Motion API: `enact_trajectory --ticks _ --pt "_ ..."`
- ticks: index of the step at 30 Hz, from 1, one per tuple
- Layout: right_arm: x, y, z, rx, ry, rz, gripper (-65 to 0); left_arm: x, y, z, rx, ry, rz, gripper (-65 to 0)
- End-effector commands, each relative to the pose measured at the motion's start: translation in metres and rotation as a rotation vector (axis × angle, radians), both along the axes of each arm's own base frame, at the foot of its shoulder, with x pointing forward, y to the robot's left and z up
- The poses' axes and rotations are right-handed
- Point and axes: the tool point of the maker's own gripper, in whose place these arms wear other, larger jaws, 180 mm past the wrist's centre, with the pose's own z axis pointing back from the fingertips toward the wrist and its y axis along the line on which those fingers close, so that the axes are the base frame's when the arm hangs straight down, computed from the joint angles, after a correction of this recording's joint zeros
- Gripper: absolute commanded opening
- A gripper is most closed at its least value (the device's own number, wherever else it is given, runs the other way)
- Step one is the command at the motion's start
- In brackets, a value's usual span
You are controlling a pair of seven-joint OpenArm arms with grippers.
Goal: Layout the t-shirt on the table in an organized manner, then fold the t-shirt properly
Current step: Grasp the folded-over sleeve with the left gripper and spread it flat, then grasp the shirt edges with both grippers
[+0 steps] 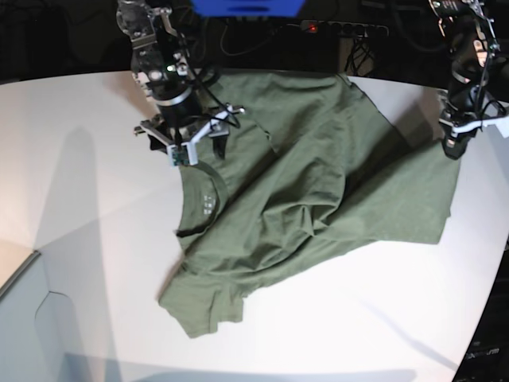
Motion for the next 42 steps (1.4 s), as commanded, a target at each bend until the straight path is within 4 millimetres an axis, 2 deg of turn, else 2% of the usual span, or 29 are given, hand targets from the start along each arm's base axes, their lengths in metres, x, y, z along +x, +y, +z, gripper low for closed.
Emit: enact_trajectory --ticks 1,3,7,10,15,18,22,25,31,33,36,40,42 --pt "0.005 0.001 0.004 0.005 -0.026 0.001 -27.4 -0.001 0.007 0.011 0.024 -0.034 0.008 -65.0" --pt "0.0 -0.001 -0.011 -0.005 0.013 0.001 -27.4 -0.01 0.013 0.009 0.028 -0.02 0.028 -65.0" --pt "0.007 -0.011 -0.027 -0.038 0.046 0.001 -27.5 -0.024 0.024 0.007 0.039 0.0 0.062 -65.0" --pt "0.013 -0.016 -0.038 -0.058 0.068 0.003 -27.5 -0.031 0.025 0.001 0.035 0.022 0.067 -65.0" --pt "0.036 -0.043 -0.062 -0.131 0.114 0.0 -27.5 -0.035 0.025 -0.011 0.016 0.047 0.074 -65.0" --pt "0.056 -0.066 -0.065 -0.178 0.116 -0.012 -27.5 -0.036 0.025 -0.009 0.021 0.047 0.072 -65.0" --pt "0.092 -0.107 -0.052 -0.189 0.088 -0.121 -27.4 -0.036 0.028 -0.007 0.03 0.046 0.071 -65.0" --pt "0.124 -0.132 -0.034 -0.177 0.055 -0.202 -27.4 -0.032 0.029 -0.004 0.034 0.035 0.069 -65.0" --pt "0.164 -0.174 -0.004 -0.155 0.002 -0.321 -27.4 0.0 0.024 0.01 0.038 -0.032 0.044 -65.0" --pt "0.171 -0.179 0.008 -0.147 -0.03 -0.341 -27.4 0.006 0.019 0.011 0.031 -0.041 0.027 -65.0" --pt "0.178 -0.184 0.036 -0.143 -0.11 -0.354 -27.4 0.016 0.009 0.011 0.021 -0.051 0.001 -65.0" --pt "0.163 -0.176 0.068 -0.153 -0.215 -0.331 -27.4 0.019 0.001 0.008 0.011 -0.047 -0.015 -65.0" --pt "0.149 -0.157 0.079 -0.139 -0.257 -0.302 -27.4 0.02 0.001 0.008 0.009 -0.05 -0.015 -65.0"
